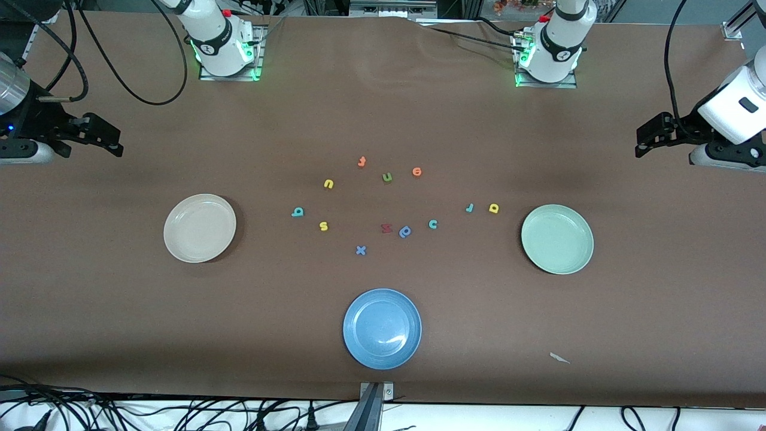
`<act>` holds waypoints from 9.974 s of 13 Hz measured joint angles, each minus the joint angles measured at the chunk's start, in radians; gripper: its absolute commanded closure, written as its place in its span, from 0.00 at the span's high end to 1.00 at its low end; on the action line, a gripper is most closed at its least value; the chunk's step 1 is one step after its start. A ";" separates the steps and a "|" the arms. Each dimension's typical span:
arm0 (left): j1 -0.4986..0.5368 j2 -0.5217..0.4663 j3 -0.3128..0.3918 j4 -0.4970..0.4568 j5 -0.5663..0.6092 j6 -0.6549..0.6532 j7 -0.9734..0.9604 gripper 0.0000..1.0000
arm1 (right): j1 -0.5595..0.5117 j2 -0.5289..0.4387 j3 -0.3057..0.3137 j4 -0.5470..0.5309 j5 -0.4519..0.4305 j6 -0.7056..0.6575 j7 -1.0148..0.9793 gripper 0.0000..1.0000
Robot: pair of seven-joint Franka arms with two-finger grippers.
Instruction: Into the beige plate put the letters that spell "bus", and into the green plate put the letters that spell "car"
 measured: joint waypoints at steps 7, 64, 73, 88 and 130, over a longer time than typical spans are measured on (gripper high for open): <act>0.000 0.000 0.000 0.000 0.000 0.001 0.000 1.00 | 0.000 0.000 0.000 0.000 0.000 0.000 0.000 1.00; -0.535 0.754 -0.031 -0.010 -0.047 0.733 -0.502 0.25 | 0.609 0.299 0.019 -0.497 0.012 0.747 1.043 1.00; -0.520 0.727 0.016 0.009 -0.044 0.649 -0.502 0.13 | 0.644 0.422 0.020 -0.545 0.012 0.955 1.134 0.99; -0.271 0.638 0.089 -0.019 0.100 0.384 -0.196 1.00 | 0.635 0.498 0.012 -0.478 0.012 0.983 1.134 0.50; -0.055 0.483 -0.071 -0.216 0.079 0.446 -0.119 1.00 | 0.463 0.524 -0.399 -0.282 0.341 0.690 -0.270 0.99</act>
